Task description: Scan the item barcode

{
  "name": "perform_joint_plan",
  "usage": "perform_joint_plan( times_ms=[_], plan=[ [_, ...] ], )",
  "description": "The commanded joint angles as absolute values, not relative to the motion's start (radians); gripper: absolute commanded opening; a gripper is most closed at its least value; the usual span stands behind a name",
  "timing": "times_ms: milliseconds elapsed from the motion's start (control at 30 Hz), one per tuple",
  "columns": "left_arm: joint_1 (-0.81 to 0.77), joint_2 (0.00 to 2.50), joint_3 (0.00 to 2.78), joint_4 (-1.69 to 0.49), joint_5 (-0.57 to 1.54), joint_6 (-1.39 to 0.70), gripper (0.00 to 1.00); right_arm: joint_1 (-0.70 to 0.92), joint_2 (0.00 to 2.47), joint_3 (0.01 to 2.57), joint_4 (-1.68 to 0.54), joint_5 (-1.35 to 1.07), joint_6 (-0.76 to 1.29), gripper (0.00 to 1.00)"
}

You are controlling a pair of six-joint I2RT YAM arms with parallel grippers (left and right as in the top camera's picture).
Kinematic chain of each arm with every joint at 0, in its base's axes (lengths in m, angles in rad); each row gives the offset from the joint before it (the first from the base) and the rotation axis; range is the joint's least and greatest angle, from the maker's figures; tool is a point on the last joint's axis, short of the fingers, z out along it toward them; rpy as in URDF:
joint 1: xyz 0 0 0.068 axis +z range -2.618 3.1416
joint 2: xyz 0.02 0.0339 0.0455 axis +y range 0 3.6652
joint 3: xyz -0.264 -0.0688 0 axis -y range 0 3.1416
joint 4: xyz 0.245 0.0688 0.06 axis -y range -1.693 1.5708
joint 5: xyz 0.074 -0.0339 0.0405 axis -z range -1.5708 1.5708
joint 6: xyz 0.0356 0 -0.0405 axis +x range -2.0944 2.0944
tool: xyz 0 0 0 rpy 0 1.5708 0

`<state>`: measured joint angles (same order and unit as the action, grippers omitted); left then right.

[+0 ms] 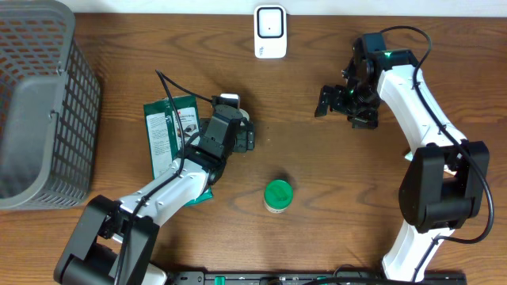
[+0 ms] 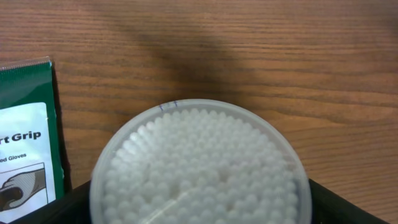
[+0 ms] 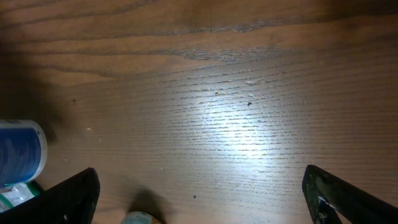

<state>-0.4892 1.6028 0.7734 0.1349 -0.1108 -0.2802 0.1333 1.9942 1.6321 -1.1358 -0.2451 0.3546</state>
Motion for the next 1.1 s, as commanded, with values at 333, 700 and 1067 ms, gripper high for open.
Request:
perform_joint_plan(
  times_ms=[333,700,1067],
  plan=[
    [-0.490,1.482,0.774,0.038,-0.084,-0.263,0.98,0.138,1.979,1.625,-1.136,-0.236,0.342,0.99],
    [-0.484,1.273,0.786,-0.083,-0.067,-0.270,0.88,0.139,1.979,1.627,-1.145,-0.244,0.290,0.99],
    [-0.264,1.259,0.812,-0.254,0.133,-0.376,0.20,0.213,1.979,1.627,-1.099,-0.245,0.299,0.68]
  ],
)
